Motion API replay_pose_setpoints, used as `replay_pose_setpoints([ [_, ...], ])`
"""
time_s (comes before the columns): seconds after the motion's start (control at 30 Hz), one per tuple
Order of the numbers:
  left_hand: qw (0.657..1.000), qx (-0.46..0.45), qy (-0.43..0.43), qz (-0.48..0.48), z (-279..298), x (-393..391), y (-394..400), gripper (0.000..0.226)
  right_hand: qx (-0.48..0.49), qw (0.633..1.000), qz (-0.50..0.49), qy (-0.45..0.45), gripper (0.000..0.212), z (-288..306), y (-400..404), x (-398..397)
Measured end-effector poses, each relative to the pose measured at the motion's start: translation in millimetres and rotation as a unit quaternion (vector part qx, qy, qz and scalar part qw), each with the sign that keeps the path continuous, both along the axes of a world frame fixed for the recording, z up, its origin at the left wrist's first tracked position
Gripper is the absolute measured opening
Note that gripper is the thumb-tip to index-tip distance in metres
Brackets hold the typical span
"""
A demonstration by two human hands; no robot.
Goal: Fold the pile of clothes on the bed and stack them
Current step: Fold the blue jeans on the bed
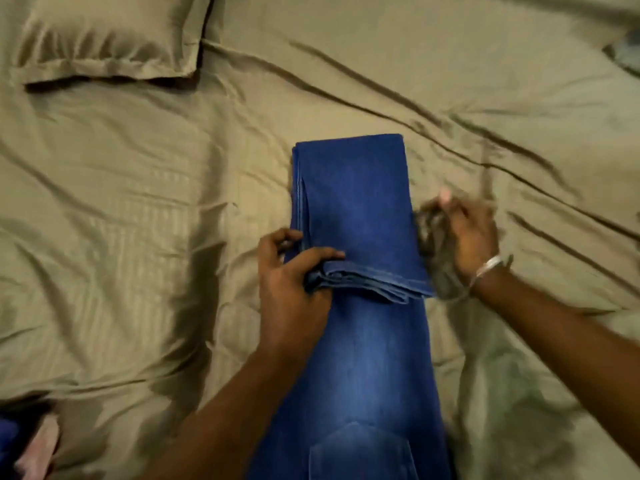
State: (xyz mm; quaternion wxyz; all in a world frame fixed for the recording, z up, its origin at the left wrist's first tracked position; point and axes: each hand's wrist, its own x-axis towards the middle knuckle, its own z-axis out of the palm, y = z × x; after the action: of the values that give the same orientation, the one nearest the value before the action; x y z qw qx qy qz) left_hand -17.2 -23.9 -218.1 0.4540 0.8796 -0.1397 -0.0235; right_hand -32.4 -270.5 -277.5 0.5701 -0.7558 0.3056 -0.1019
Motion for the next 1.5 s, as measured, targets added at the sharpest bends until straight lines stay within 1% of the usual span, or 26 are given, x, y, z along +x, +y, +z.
replay_pose_setpoints([
  [0.07, 0.999, 0.007, 0.033, -0.011, -18, -34, 21, 0.047, 0.027, 0.999, 0.026, 0.034, 0.026, -12, 49, -54],
  [0.13, 0.996, 0.019, 0.077, -0.027, -38, -59, 38, 0.04, 0.024, 0.999, -0.004, 0.032, 0.047, -25, 79, -81],
  [0.17, 0.993, 0.004, 0.118, -0.026, -47, -74, 46, 0.041, 0.021, 0.999, -0.018, 0.031, 0.053, -33, 89, -91],
  [0.23, 0.972, -0.099, 0.211, 0.02, -61, -82, 48, 0.054, 0.025, 0.999, -0.029, 0.021, 0.053, -45, 93, -89],
  [0.27, 0.959, -0.141, 0.238, 0.055, -65, -82, 45, 0.061, 0.001, 1.0, -0.025, 0.017, 0.055, -49, 94, -87],
  [0.3, 0.953, -0.161, 0.243, 0.088, -67, -82, 41, 0.064, -0.049, 0.999, -0.005, 0.021, 0.06, -52, 96, -85],
  [0.33, 0.953, -0.156, 0.232, 0.113, -69, -83, 35, 0.064, -0.085, 0.996, 0.013, 0.021, 0.065, -58, 96, -85],
  [0.37, 0.956, -0.142, 0.22, 0.131, -71, -81, 30, 0.062, -0.083, 0.996, 0.025, 0.02, 0.066, -58, 97, -83],
  [0.4, 0.965, -0.103, 0.2, 0.134, -72, -80, 25, 0.059, -0.065, 0.997, 0.029, 0.011, 0.065, -60, 96, -84],
  [0.5, 0.978, 0.029, 0.163, 0.131, -71, -75, 17, 0.051, -0.037, 0.998, 0.04, -0.018, 0.044, -57, 90, -88],
  [0.6, 0.971, 0.087, 0.172, 0.14, -63, -71, 9, 0.042, -0.005, 0.998, 0.047, -0.032, 0.019, -45, 88, -93],
  [0.67, 0.965, 0.088, 0.185, 0.162, -52, -72, 9, 0.038, -0.04, 0.998, 0.039, -0.028, 0.01, -31, 91, -101],
  [0.73, 0.961, 0.057, 0.193, 0.188, -37, -78, 13, 0.032, -0.089, 0.996, 0.003, -0.004, 0.017, -17, 101, -115],
  [0.8, 0.957, 0.035, 0.219, 0.185, -24, -84, 19, 0.022, -0.091, 0.995, -0.026, 0.02, 0.017, -11, 113, -129],
  [0.9, 0.951, 0.004, 0.267, 0.159, -9, -95, 35, 0.021, -0.099, 0.99, 0.011, 0.104, 0.038, -2, 128, -147],
  [0.93, 0.946, -0.022, 0.285, 0.156, -5, -97, 39, 0.021, -0.091, 0.985, 0.019, 0.144, 0.046, 2, 131, -151],
  [1.0, 0.929, -0.077, 0.33, 0.149, 8, -112, 50, 0.019, -0.011, 0.981, 0.008, 0.193, 0.051, 14, 138, -158],
  [1.03, 0.919, -0.097, 0.353, 0.147, 16, -121, 56, 0.02, 0.023, 0.979, -0.002, 0.201, 0.051, 22, 142, -162],
  [1.1, 0.9, -0.129, 0.387, 0.155, 34, -149, 70, 0.021, 0.061, 0.983, -0.028, 0.172, 0.051, 19, 147, -181],
  [1.17, 0.884, -0.128, 0.417, 0.17, 47, -186, 87, 0.017, 0.099, 0.981, -0.039, 0.163, 0.045, 25, 163, -214],
  [1.23, 0.863, -0.125, 0.447, 0.201, 44, -223, 106, 0.013, 0.125, 0.976, -0.067, 0.163, 0.031, 62, 187, -246],
  [1.27, 0.853, -0.12, 0.459, 0.219, 38, -243, 116, 0.012, 0.136, 0.972, -0.076, 0.174, 0.021, 68, 197, -265],
  [1.3, 0.845, -0.113, 0.468, 0.231, 36, -262, 124, 0.012, 0.142, 0.967, -0.082, 0.197, 0.018, 72, 205, -284],
  [1.37, 0.834, -0.106, 0.474, 0.26, 29, -294, 135, 0.014, 0.138, 0.961, -0.066, 0.231, 0.025, 65, 220, -320],
  [1.47, 0.81, -0.1, 0.492, 0.303, 19, -316, 144, 0.015, 0.091, 0.962, -0.037, 0.255, 0.054, 51, 232, -344],
  [1.5, 0.804, -0.095, 0.502, 0.304, 18, -320, 145, 0.017, 0.088, 0.961, -0.041, 0.26, 0.052, 46, 235, -346],
])
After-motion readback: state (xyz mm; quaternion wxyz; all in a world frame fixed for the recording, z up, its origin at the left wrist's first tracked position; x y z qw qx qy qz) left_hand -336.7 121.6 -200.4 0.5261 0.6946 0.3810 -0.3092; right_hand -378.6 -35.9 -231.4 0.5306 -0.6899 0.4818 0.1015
